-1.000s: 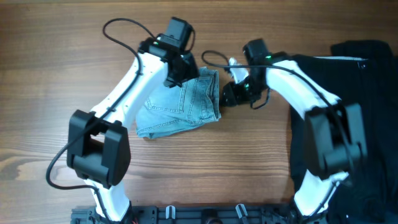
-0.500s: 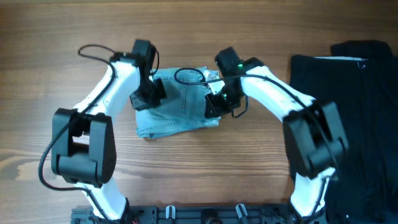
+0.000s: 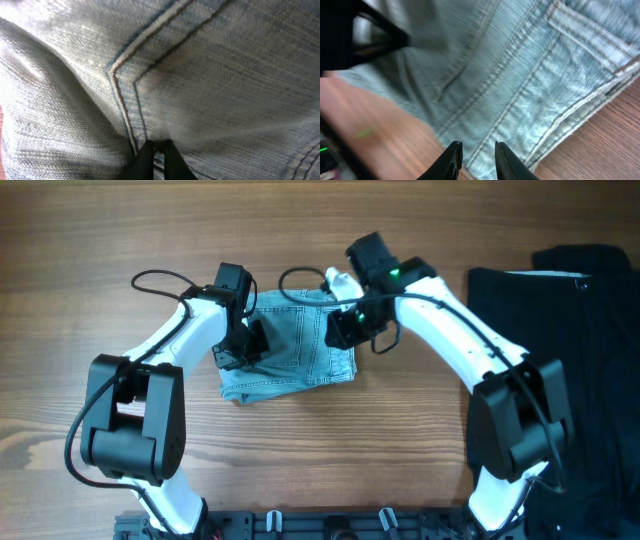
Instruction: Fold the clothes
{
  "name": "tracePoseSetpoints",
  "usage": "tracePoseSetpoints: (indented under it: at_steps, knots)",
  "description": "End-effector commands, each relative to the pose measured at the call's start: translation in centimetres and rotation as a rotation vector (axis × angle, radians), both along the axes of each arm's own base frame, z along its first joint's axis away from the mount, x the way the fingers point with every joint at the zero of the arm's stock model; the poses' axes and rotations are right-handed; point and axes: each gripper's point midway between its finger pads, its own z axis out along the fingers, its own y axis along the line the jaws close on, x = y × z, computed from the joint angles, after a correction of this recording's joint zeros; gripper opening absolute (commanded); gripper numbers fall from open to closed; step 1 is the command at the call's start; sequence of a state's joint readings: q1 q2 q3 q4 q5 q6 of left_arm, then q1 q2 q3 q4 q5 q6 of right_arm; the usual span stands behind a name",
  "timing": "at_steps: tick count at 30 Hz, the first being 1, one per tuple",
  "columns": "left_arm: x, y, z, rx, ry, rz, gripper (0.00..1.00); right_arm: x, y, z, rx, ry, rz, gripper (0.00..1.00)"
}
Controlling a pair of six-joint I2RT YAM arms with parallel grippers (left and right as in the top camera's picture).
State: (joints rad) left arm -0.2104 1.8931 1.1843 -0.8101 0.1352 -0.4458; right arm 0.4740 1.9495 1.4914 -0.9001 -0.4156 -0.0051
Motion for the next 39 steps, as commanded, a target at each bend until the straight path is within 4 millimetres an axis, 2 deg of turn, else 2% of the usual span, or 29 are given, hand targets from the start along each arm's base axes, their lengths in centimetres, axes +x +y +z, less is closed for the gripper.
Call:
tracePoseSetpoints:
  at_steps: [1,4,5,7,8,11,14,15,17,19,20,21,22,23,25,27,28,30,32,34,37,39]
  knots:
    - [-0.4,0.5,0.8,-0.001,0.025,0.001,0.10,0.4,-3.0,-5.2,-0.192,0.045,-0.065,0.22]
    - [0.5,1.8,4.2,-0.012,-0.013,0.038,0.12,-0.1,-3.6,-8.4,-0.227,0.119,-0.067,0.18]
    - [0.3,1.8,5.0,-0.032,-0.016,0.045,0.10,-0.3,-3.7,-8.7,-0.232,0.129,-0.065,0.17]
    - [-1.2,0.9,7.1,-0.108,0.003,0.045,0.08,-0.3,-3.7,-8.6,-0.232,0.128,-0.066,0.17]
    - [-2.6,0.9,8.4,-0.107,0.022,0.042,0.08,-0.3,-3.7,-8.6,-0.232,0.127,-0.065,0.16]
    - [-5.5,1.2,9.4,-0.063,0.094,0.036,0.06,-0.3,-3.7,-8.6,-0.232,0.128,-0.065,0.16]
    - [-6.5,2.1,6.7,0.035,0.116,0.096,0.06,-0.5,-3.8,-8.5,-0.238,0.139,-0.065,0.16]
    - [-6.8,2.0,4.4,0.027,0.106,0.141,0.05,-1.0,-4.0,-8.0,-0.246,0.154,-0.063,0.16]
    - [-7.1,2.2,1.9,0.025,0.085,0.184,0.04,-1.1,-4.0,-6.6,-0.238,0.139,-0.062,0.17]
    - [-8.0,4.1,-0.9,0.122,0.063,0.251,0.04,-0.6,-3.8,-4.0,-0.206,0.079,-0.066,0.17]
    - [-8.4,5.1,-1.5,0.169,0.060,0.270,0.04,-0.4,-3.7,-3.0,-0.191,0.053,-0.069,0.17]
    - [-8.3,6.8,-2.0,0.237,0.037,0.290,0.04,0.0,-2.9,-0.9,-0.133,0.005,-0.058,0.17]
    - [-7.4,8.0,-1.9,0.272,-0.001,0.319,0.04,0.0,-2.1,0.4,-0.072,-0.019,-0.027,0.17]
    - [-5.8,9.0,-1.7,0.276,-0.064,0.350,0.04,0.1,-0.9,1.8,0.005,-0.047,0.001,0.17]
    - [-1.7,10.3,-0.3,0.219,-0.186,0.380,0.04,1.1,0.9,2.9,0.107,-0.089,0.016,0.15]
    - [1.5,10.7,2.1,0.158,-0.263,0.351,0.04,2.5,2.1,3.4,0.164,-0.107,-0.046,0.15]
    - [3.7,10.8,4.1,0.128,-0.327,0.319,0.04,3.1,2.8,3.4,0.183,-0.115,-0.071,0.15]
    - [5.8,10.9,6.5,0.124,-0.386,0.299,0.04,3.5,3.8,2.1,0.187,-0.116,-0.061,0.18]
    - [6.0,10.1,8.6,0.079,-0.364,0.284,0.14,3.3,3.8,-0.1,0.162,-0.069,-0.065,0.28]
    - [3.9,8.2,9.2,-0.018,-0.260,0.260,0.20,2.7,2.7,-3.5,0.110,0.048,-0.131,0.27]
    - [-0.1,7.7,8.9,-0.027,-0.105,0.267,0.41,0.7,2.1,-6.3,0.070,0.201,-0.169,0.19]
    - [-2.8,7.7,9.7,-0.043,-0.026,0.280,0.44,0.2,2.0,-6.8,0.065,0.248,-0.198,0.14]
